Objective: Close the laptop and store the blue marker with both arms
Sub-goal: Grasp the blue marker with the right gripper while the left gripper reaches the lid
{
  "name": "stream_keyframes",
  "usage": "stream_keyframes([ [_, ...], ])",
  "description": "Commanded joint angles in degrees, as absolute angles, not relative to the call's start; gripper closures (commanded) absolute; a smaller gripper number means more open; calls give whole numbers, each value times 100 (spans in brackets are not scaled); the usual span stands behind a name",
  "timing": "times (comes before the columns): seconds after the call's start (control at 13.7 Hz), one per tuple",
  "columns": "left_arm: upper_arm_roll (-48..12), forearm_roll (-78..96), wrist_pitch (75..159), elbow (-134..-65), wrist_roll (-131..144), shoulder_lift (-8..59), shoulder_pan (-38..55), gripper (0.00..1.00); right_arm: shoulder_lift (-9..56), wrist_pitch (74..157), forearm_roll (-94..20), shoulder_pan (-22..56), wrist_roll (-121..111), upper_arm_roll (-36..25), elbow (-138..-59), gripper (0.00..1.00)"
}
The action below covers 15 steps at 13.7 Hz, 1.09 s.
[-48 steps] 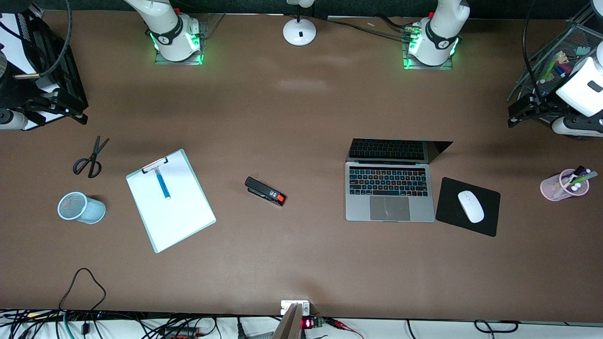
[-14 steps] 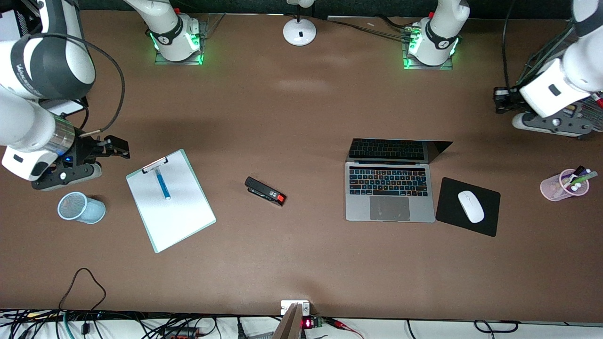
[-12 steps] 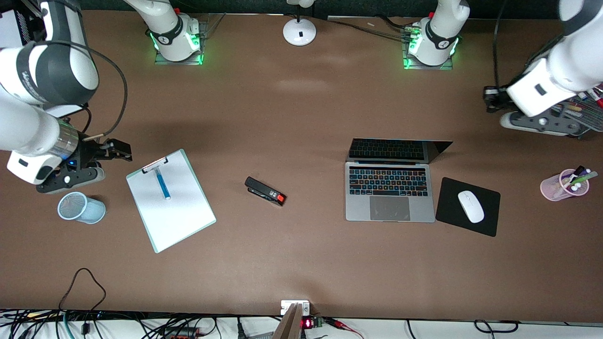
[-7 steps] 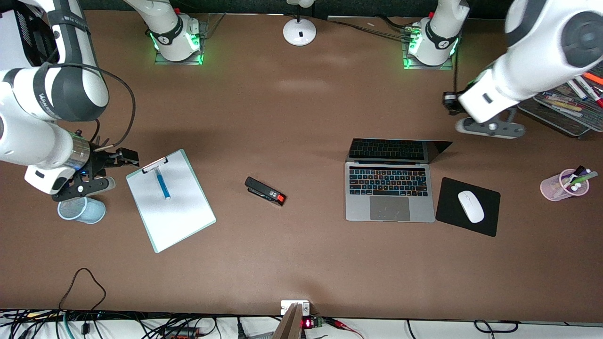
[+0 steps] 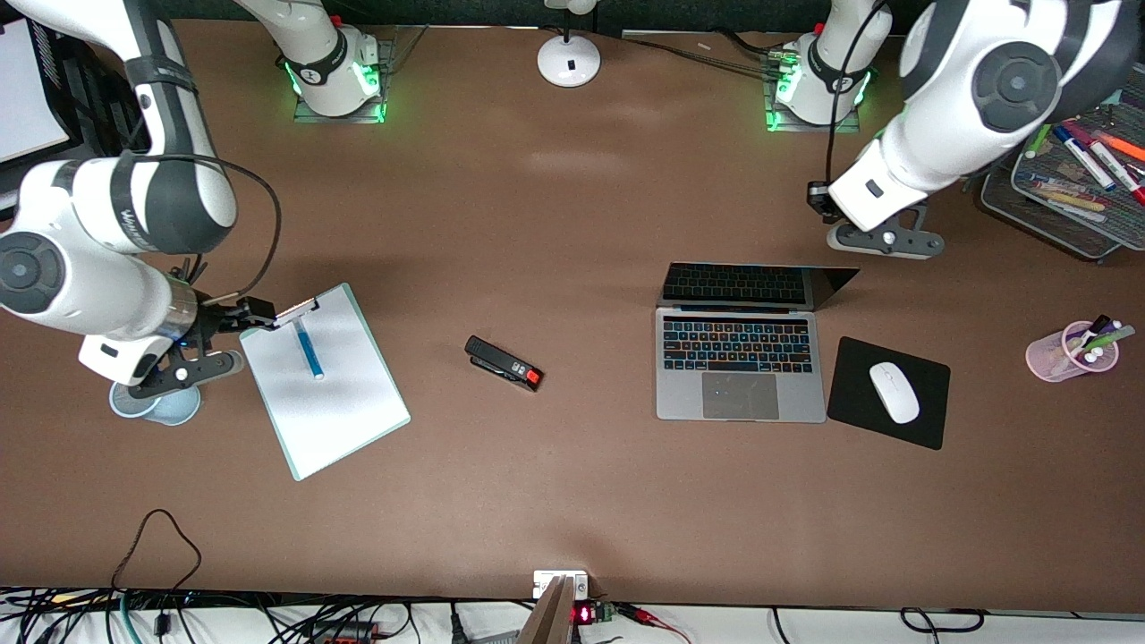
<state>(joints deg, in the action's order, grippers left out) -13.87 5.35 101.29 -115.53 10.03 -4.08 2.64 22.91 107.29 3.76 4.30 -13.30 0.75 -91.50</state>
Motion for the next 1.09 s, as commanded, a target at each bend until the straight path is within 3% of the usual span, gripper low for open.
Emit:
stream_keyframes([
  [0.0,-1634,765,10677,-12268,1133,-835,193,100,2390,10898,448,413,-1371,79,-9193,0],
  [0.51,-1977,765,11538,-12928,1512,-809,202,100,2689,11328,404,334,-1713,79,-9377,0],
  [1.02,-2030,765,12251,-13034,1538,-414,211,100,2769,12338,1,132,-2610,88,-10062,4],
])
